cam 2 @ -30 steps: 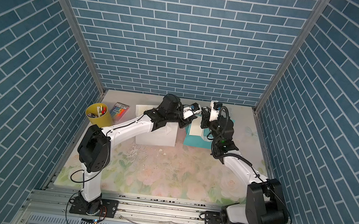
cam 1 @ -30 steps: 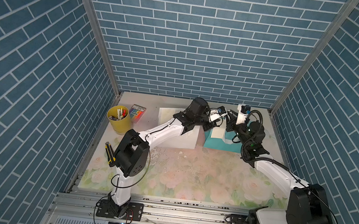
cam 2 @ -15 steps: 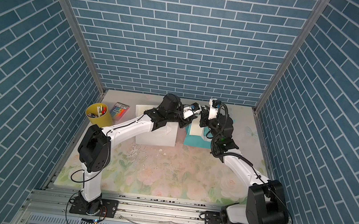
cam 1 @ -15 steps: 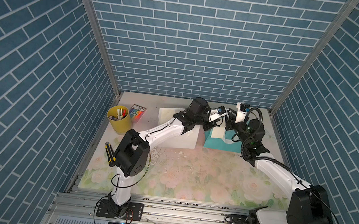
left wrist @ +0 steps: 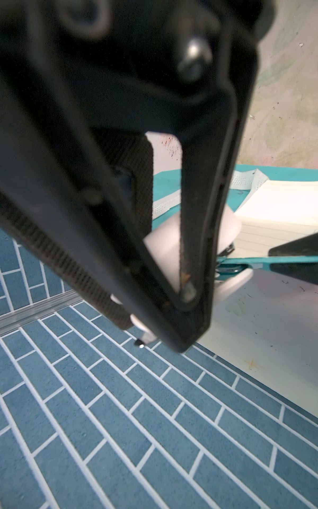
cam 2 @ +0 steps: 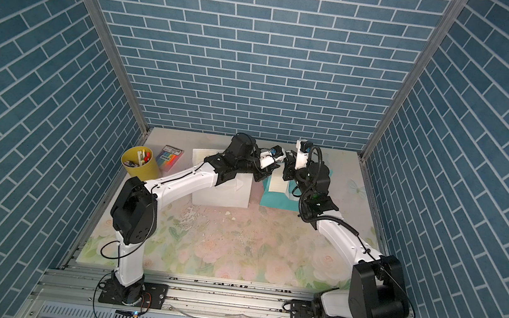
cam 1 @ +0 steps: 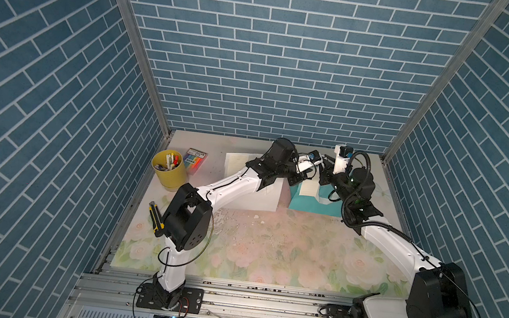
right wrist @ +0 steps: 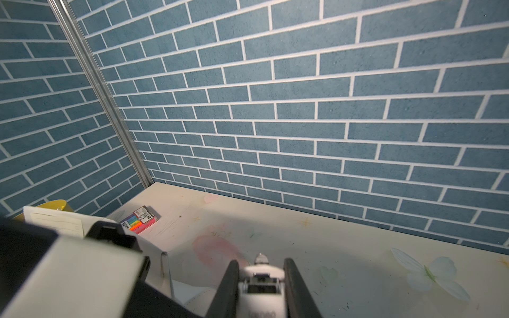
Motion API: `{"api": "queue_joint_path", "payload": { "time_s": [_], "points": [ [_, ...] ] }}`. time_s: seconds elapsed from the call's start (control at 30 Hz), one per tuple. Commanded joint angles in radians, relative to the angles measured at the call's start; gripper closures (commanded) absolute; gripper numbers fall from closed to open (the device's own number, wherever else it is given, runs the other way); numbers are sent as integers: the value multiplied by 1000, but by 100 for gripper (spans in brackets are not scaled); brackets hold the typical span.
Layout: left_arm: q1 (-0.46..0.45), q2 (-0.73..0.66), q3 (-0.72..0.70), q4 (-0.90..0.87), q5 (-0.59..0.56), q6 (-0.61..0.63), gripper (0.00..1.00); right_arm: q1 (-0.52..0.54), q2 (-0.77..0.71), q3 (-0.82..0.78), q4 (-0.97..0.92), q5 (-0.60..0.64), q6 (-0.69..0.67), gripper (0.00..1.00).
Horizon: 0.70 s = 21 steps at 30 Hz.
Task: Staple the receipts to the bags
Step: Place the stapler in the takeout bag.
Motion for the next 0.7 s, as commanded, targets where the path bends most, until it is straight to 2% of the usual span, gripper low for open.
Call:
{"api": "queue_joint_path", "payload": {
  "time_s": [0.0, 0.27, 0.5, 0.67],
  "points": [
    [-6, 29, 19, -31, 8, 1, 100, 6, 6, 22, 17, 15, 19, 100],
    [-5, 32, 24, -30, 5, -1, 100, 8, 14, 30, -13, -2, 28, 100],
    [-5, 31, 22, -30, 9, -2, 100, 8, 12, 54, -75, 2, 48, 75],
    [-6, 27, 18, -27, 15, -3, 100, 6, 12, 63, -93, 8, 66, 71]
  ]
}}
